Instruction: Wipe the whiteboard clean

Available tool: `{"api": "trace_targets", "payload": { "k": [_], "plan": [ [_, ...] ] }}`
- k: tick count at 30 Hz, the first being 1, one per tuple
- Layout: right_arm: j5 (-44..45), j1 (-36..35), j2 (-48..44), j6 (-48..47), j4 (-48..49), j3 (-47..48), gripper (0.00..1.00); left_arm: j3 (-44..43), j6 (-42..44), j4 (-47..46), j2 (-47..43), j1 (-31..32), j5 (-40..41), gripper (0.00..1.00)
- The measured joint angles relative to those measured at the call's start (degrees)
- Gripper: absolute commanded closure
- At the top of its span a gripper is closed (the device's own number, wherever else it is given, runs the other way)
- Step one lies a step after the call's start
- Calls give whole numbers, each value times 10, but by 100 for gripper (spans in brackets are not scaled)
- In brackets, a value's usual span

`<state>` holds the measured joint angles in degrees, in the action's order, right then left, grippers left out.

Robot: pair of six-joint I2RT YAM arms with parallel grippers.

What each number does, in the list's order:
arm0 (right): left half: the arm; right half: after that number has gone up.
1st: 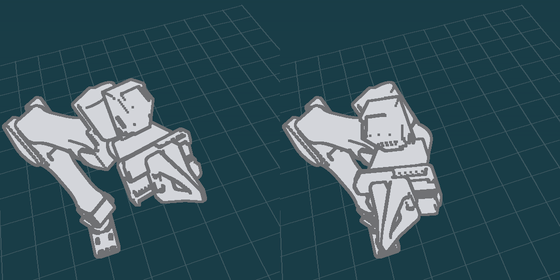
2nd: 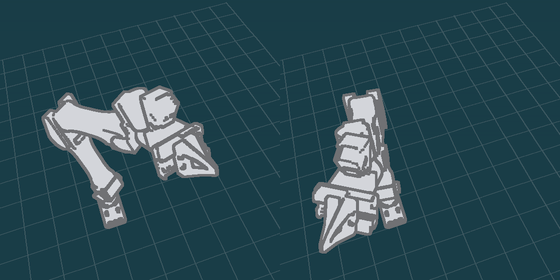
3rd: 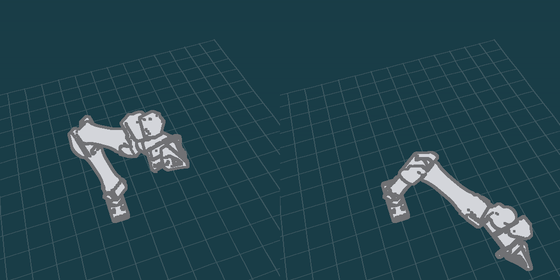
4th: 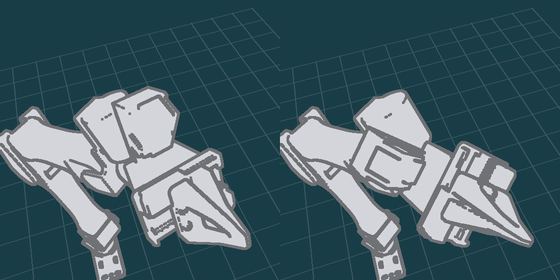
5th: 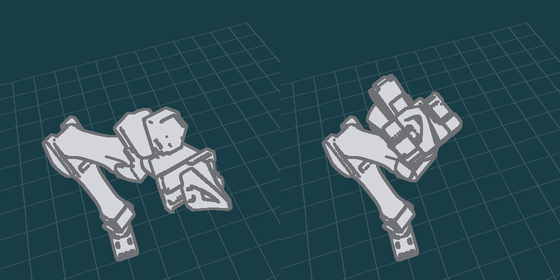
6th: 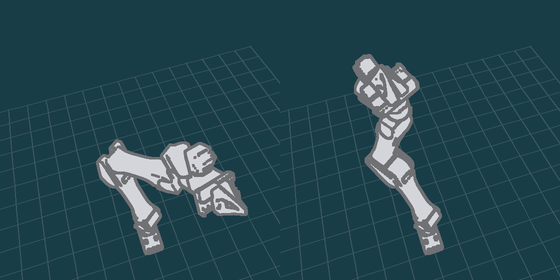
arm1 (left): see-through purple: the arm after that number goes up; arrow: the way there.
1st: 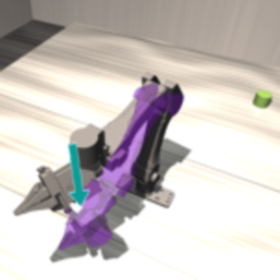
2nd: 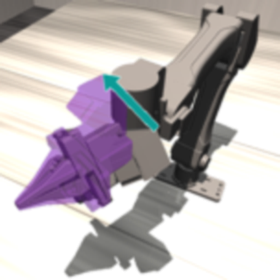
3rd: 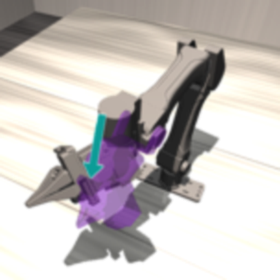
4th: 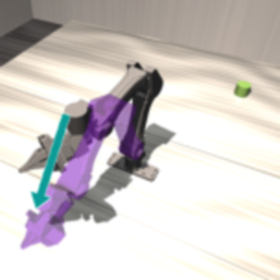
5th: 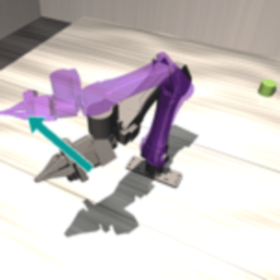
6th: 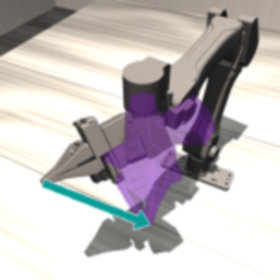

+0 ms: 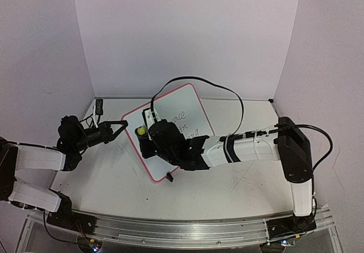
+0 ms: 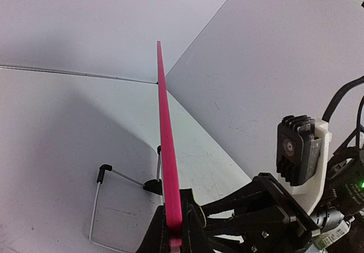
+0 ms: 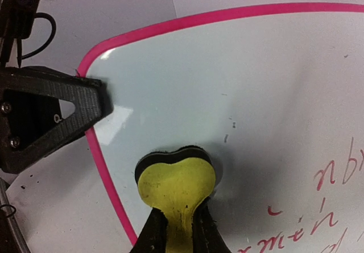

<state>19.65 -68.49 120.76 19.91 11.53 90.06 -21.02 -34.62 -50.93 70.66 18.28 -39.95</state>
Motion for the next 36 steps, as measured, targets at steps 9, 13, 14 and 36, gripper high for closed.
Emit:
{"api": "trace_targets", "payload": {
  "k": [9, 13, 14, 36],
  "plan": [
    [5, 86, -33, -6, 0, -46, 100, -3, -7, 6, 2, 0, 11, 100],
    [14, 129, -34, -19, 0, -46, 100, -3, -12, 6, 4, 0, 13, 100],
    [18, 138, -34, -22, 0, -46, 100, -3, -13, 6, 4, 0, 13, 100],
    [44, 12, -23, -61, 50, -58, 100, -3, 1, -2, 4, 4, -5, 100]
  ]
}}
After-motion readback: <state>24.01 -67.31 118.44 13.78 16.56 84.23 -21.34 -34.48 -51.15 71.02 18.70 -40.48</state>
